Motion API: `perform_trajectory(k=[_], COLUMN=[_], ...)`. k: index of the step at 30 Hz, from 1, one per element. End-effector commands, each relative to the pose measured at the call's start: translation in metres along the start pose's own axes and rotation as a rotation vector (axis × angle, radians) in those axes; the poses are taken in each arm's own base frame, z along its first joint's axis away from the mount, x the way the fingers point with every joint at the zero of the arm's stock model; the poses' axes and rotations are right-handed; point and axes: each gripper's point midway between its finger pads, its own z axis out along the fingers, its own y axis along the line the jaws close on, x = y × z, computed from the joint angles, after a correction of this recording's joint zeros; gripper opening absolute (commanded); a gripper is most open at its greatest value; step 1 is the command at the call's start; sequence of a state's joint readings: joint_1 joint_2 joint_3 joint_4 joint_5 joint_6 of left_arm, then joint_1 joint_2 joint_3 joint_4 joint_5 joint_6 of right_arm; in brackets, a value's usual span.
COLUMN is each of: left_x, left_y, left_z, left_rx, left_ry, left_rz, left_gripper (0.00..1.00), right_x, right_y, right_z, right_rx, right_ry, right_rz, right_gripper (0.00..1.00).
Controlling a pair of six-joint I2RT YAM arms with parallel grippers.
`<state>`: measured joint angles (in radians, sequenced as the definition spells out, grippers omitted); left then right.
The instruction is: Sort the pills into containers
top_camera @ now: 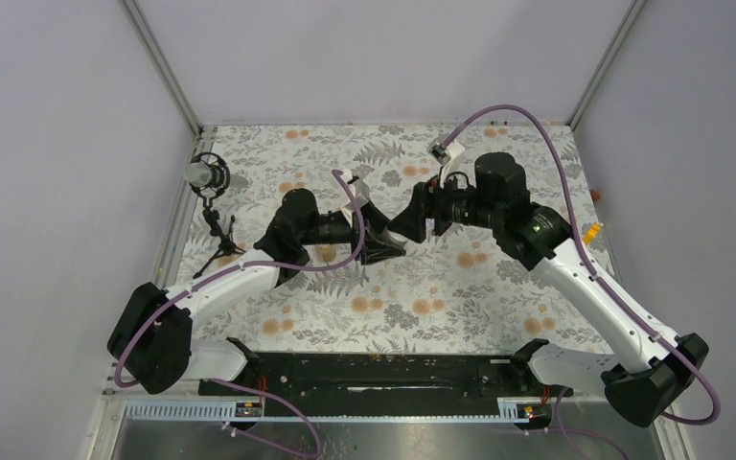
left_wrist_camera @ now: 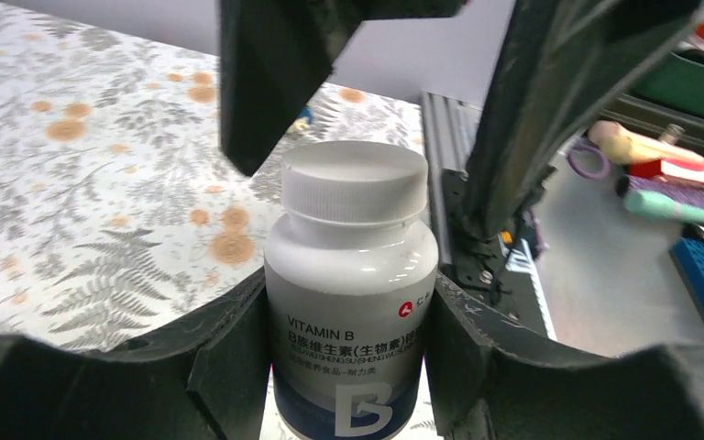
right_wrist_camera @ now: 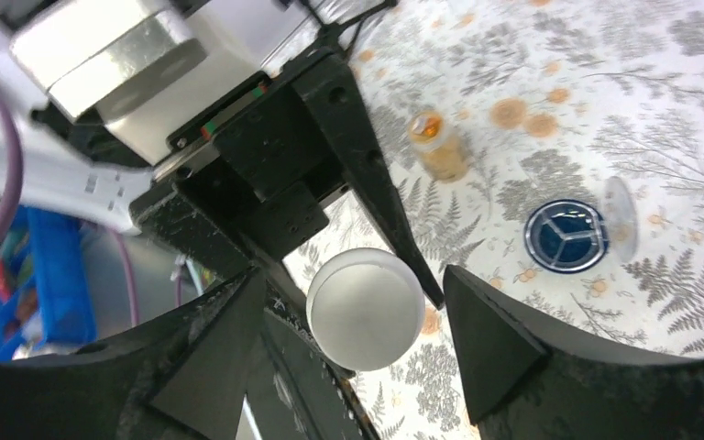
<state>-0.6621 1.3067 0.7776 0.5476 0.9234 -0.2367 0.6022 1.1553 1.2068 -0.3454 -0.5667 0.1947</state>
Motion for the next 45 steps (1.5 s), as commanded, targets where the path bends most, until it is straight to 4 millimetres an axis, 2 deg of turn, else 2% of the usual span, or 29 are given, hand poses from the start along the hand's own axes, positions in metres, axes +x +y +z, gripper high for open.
perform_trajectory(k=[1, 7, 9, 12, 18, 20, 23, 25, 29, 33, 36, 40, 41, 42, 44, 45], left_x=[-0.031, -0.037, -0.038, -0.037, -0.037, -0.037, -0.036, -0.034, -0.028, -0.026, -0.028, -0.028, -0.029, -0.03, -0.031, -0.033], left_y=[0.028, 0.041, 0.041, 0.042, 0.043, 0.044, 0.042, 0.041, 0.031, 0.001, -0.015, -0.023, -0.02, -0.017, -0.007, -0.003], left_z=[-0.005, -0.01, -0.01, -0.01, -0.011, -0.011, -0.011, -0.011, -0.01, -0.006, -0.006, -0.006, -0.006, -0.006, -0.006, -0.006], left_rx=[-0.18, -0.272, -0.278, -0.284, -0.29, -0.291, -0.287, -0.281, -0.232, -0.068, 0.019, 0.054, 0.034, 0.015, -0.037, -0.063], left_ry=[-0.118, -0.181, -0.188, -0.19, -0.192, -0.191, -0.181, -0.171, -0.136, -0.103, -0.104, -0.103, -0.109, -0.113, -0.122, -0.13], left_rz=[0.049, 0.007, 0.0, -0.011, -0.016, -0.02, -0.025, -0.026, -0.024, -0.015, -0.014, -0.008, -0.007, -0.003, 0.001, 0.005], left_gripper=[0.0, 0.0, 0.0, 0.0, 0.0, 0.0, 0.0, 0.0, 0.0, 0.0, 0.0, 0.0, 0.0, 0.0, 0.0, 0.0], right_x=[-0.034, -0.032, -0.034, -0.037, -0.033, -0.032, -0.031, -0.031, -0.029, -0.024, -0.025, -0.025, -0.025, -0.026, -0.034, -0.037], right_y=[-0.023, -0.03, -0.033, -0.034, -0.039, -0.039, -0.038, -0.038, -0.019, 0.01, 0.024, 0.038, 0.038, 0.036, 0.017, 0.007], right_z=[-0.002, 0.015, 0.018, 0.02, 0.025, 0.024, 0.017, 0.01, 0.001, -0.01, -0.022, -0.033, -0.033, -0.032, -0.024, -0.019], right_rx=[0.248, 0.328, 0.332, 0.334, 0.36, 0.365, 0.368, 0.37, 0.216, 0.014, -0.084, -0.177, -0.182, -0.172, -0.061, -0.009], right_ry=[-0.186, -0.246, -0.268, -0.287, -0.243, -0.232, -0.208, -0.194, -0.138, -0.106, -0.116, -0.113, -0.105, -0.103, -0.131, -0.144], right_rz=[0.214, 0.318, 0.347, 0.369, 0.356, 0.337, 0.262, 0.178, 0.015, -0.11, -0.151, -0.192, -0.188, -0.174, -0.072, -0.017], right_gripper=[0.8, 0.8, 0.74, 0.6, 0.57, 0.49, 0.3, 0.24, 0.22, 0.25, 0.24, 0.17, 0.19, 0.33, 0.71, 0.81])
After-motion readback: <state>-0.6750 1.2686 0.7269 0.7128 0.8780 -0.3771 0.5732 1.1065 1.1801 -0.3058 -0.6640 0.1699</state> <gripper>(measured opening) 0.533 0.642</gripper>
